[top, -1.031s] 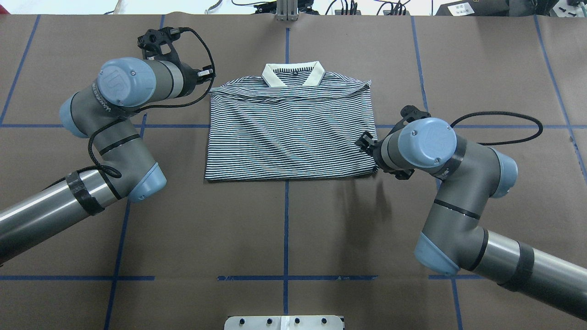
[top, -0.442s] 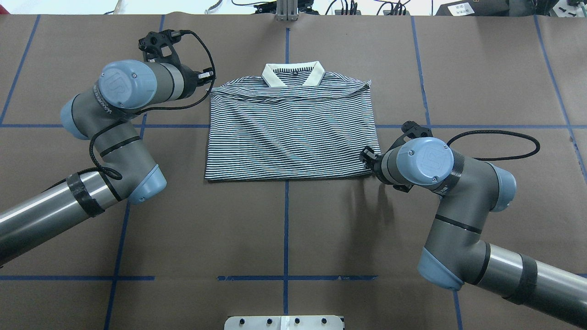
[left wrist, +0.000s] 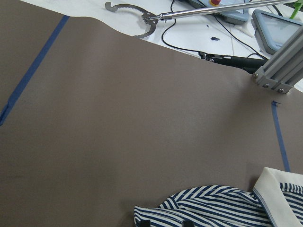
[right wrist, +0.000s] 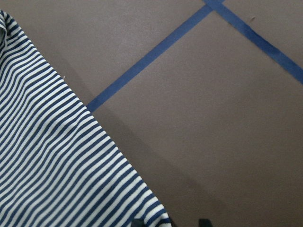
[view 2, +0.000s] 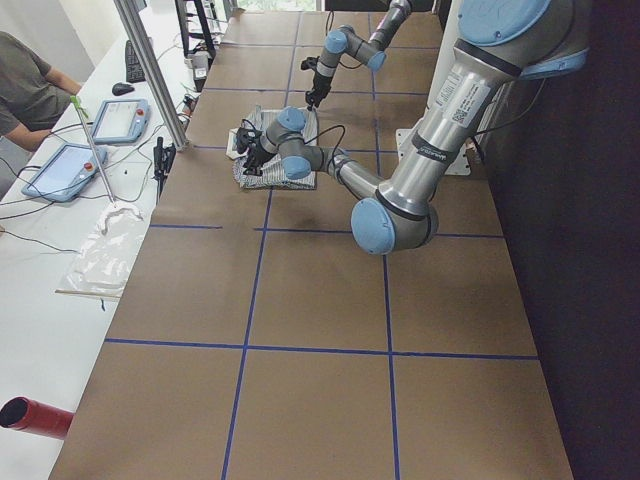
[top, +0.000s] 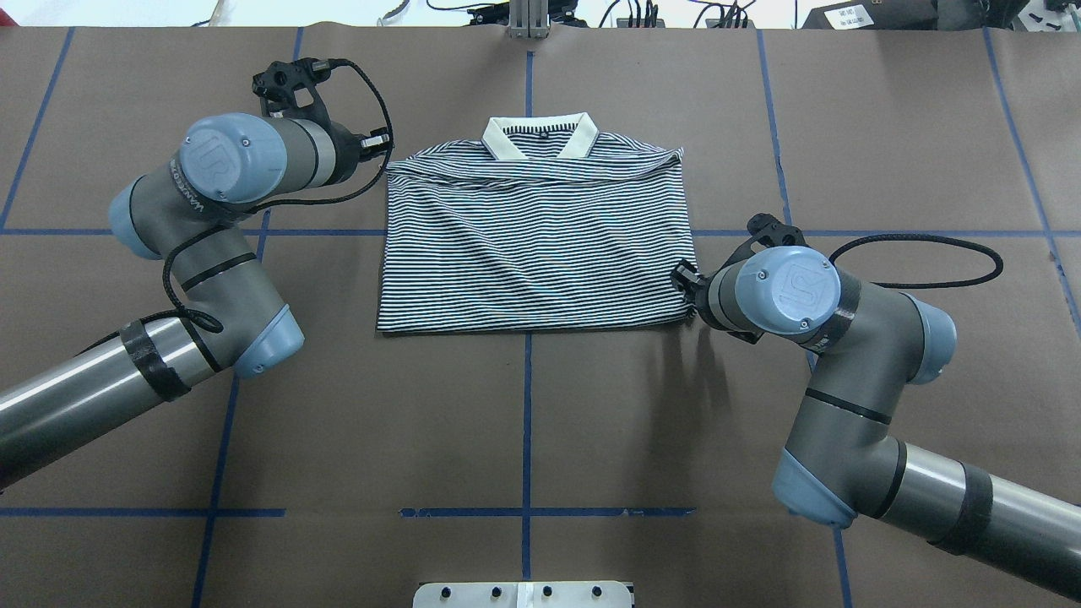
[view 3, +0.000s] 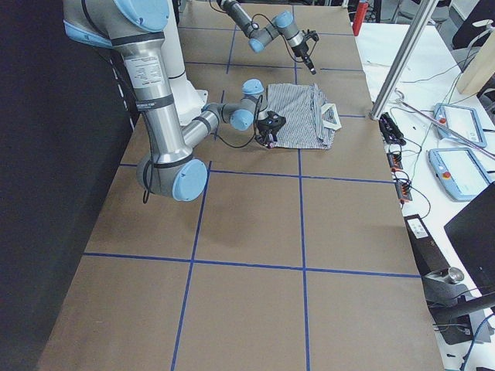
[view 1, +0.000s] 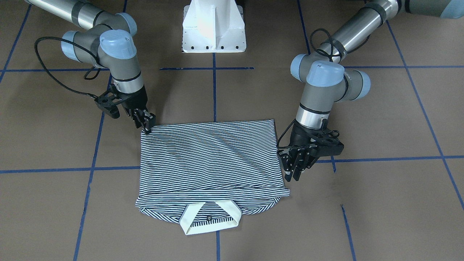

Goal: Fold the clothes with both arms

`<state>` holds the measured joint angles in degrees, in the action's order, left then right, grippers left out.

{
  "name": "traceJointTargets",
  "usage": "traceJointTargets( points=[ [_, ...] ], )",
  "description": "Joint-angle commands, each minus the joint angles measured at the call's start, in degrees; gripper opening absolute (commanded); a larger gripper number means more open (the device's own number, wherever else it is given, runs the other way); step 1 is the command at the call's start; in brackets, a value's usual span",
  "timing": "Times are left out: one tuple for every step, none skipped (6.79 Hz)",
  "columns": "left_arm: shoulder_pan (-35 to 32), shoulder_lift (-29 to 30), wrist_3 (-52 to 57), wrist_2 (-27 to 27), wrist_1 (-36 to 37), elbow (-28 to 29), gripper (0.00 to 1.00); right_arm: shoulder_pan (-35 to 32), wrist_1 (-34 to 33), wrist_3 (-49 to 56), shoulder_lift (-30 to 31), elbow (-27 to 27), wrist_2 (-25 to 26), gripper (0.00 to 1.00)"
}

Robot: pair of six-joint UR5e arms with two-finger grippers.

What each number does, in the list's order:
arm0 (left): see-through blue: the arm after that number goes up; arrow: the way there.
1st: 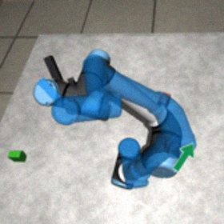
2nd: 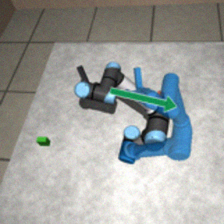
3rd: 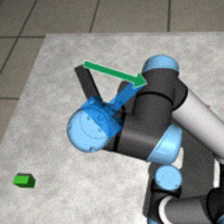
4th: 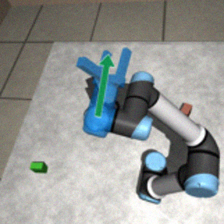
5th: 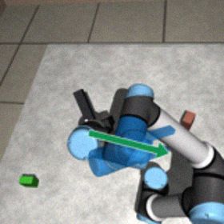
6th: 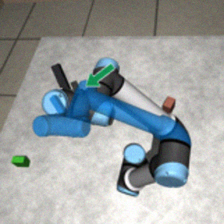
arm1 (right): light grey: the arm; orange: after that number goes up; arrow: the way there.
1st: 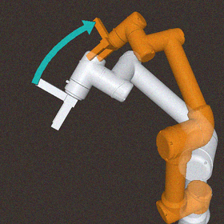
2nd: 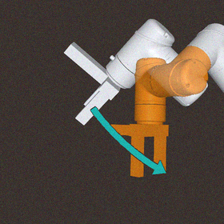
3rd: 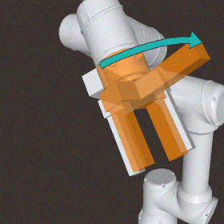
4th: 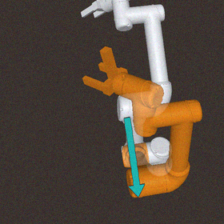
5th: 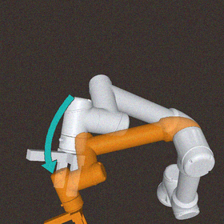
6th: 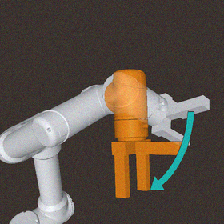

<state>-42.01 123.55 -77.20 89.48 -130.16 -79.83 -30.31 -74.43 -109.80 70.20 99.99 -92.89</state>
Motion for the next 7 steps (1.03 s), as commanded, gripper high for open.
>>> traceJointTargets(
  points=[
    [0.09, -0.06, -0.05, -0.09, 0.17, 0.20, 0.34, 0.07, -0.01, -0.07, 0.03, 0.37, 0.08, 0.00],
    [0.09, -0.06, -0.05, -0.09, 0.17, 0.29, 0.34, -0.10, -0.01, -0.07, 0.29, 1.07, 0.08, 0.00],
    [0.18, 0.02, -0.23, -0.09, 0.26, 0.29, 0.34, -0.02, -0.01, -0.07, 0.90, 1.60, -0.01, 0.00],
    [0.26, 0.02, -0.23, -0.09, 0.26, 0.29, 0.34, 0.33, -0.01, -1.02, 1.08, 1.78, -0.01, 0.00],
    [0.26, 0.02, -0.32, -0.09, 0.26, 0.29, 0.34, 0.34, -0.01, -1.03, 3.17, 4.31, -0.36, 0.00],
    [0.35, 0.29, -0.49, -0.01, 0.26, 0.03, 0.34, 2.08, -0.01, -1.03, 9.72, 11.64, -0.71, 0.00],
    [0.35, 0.11, -0.58, 0.08, 0.26, -0.67, 0.34, 6.27, -0.01, -2.69, 15.26, 19.11, -0.71, 0.00]
  ],
)
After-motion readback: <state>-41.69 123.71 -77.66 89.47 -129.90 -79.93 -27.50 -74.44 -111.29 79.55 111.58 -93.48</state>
